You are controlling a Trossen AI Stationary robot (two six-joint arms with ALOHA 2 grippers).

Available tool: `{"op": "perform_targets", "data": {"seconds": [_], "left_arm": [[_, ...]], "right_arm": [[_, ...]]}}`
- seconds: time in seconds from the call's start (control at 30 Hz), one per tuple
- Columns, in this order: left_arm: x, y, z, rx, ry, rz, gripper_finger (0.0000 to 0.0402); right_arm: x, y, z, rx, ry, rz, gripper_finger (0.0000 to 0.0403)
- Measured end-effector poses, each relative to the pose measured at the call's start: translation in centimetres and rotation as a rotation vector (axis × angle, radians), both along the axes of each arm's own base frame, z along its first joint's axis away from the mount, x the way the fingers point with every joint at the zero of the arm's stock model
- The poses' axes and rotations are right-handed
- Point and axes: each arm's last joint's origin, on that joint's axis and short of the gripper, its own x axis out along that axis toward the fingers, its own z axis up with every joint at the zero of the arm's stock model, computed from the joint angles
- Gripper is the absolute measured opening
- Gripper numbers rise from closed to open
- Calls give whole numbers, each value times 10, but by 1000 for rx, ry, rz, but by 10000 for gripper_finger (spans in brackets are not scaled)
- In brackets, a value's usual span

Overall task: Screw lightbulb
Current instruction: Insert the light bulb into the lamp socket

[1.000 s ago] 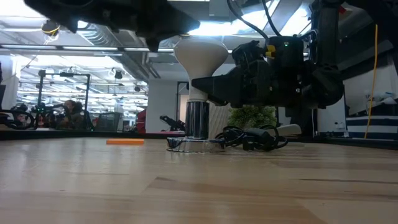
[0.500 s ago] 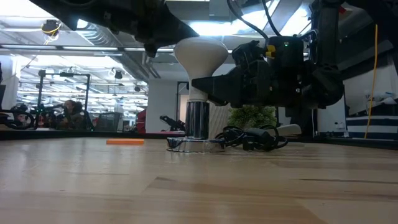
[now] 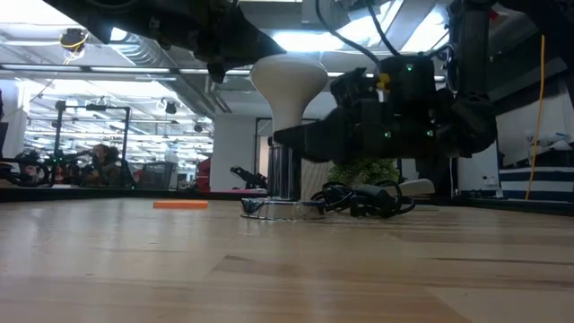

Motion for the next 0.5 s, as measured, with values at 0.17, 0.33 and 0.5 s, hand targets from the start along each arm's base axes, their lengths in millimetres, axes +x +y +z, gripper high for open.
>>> {"op": "perform_targets", "data": {"seconds": [0.17, 0.33, 0.5], "left_arm": [[0, 0, 0, 0, 1, 0, 5], [0, 0, 0, 0, 2, 0, 5], [0, 0, 0, 0, 2, 0, 5]], "right_arm": [[0, 0, 1, -2, -7, -3, 238], [0, 0, 2, -7, -19, 11, 239], [0, 0, 2, -34, -25, 13, 233]]}}
